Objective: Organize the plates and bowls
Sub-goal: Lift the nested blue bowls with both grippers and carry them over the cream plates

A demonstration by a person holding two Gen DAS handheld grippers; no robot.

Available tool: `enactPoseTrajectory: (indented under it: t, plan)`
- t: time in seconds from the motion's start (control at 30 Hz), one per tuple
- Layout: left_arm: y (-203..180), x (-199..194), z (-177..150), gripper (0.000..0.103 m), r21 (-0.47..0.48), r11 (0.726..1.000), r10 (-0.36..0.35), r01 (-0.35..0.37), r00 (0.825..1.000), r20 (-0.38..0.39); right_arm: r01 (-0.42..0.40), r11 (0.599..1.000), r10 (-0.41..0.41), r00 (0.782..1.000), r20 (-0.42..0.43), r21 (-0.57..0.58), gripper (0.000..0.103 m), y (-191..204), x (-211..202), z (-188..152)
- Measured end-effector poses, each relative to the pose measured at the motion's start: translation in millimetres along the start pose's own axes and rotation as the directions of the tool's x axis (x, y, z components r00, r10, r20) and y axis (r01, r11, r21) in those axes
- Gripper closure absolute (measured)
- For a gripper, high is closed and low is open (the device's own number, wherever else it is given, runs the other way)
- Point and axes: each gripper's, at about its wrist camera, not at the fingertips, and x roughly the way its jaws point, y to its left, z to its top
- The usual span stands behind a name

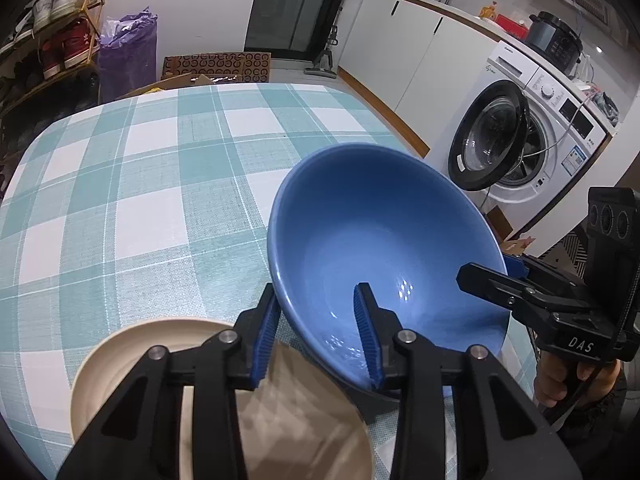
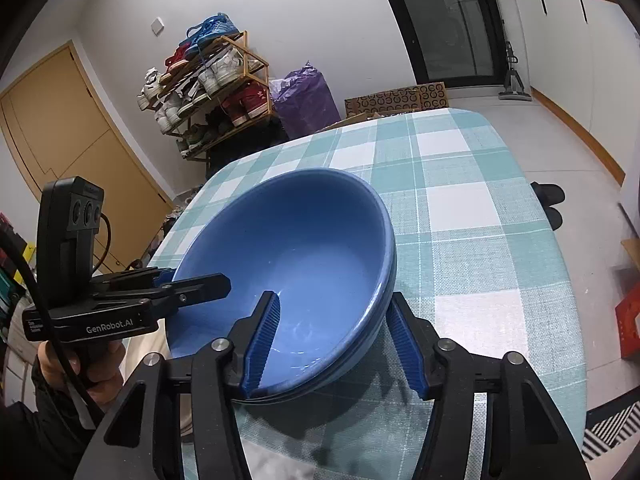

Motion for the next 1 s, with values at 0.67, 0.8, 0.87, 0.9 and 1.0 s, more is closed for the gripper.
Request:
enactPoseTrajectory:
  t: [0.67,0.8,0.87,0.9,1.0]
  plan:
    - [-0.6,-2.0,-1.7,0.072,-0.005,1.000,0.023,-0.023,1.000,0.001,0.027,0.999,-0.028,1.000,0.009,0.017,0.056,-2.9,-5.6,-2.0]
    - [-1.7,-4.4,-2.7,0.072,-0.001,1.000,0.023,-0.023,1.000,0.004,0.030,0.999,-0.030,0.999,0.013,0.016,0.056,-2.5,-9.6,-2.9]
    - [-3.0,-6.4,-2.7,0.072,0.001,1.000,0.024,-0.024,1.000,0.007,0.032,0.999,-0.032,0.999,0.015,0.017,0.056,-2.6,-11.3,-2.4]
    - [-3.6,-7.5,-2.6,0.072,0.002,1.000,0.023,-0.023,1.000,0.010,0.033,0.999,-0.034,0.999,0.016,0.016,0.056,-2.2,-12.5,-2.5]
    - [-6.6,-11.4,-2.8,0.072,0.009,1.000,0.021,-0.022,1.000,0.019,0.037,0.999,-0.037,0.999,0.023,0.013,0.056,-0.9,-16.4,-2.5]
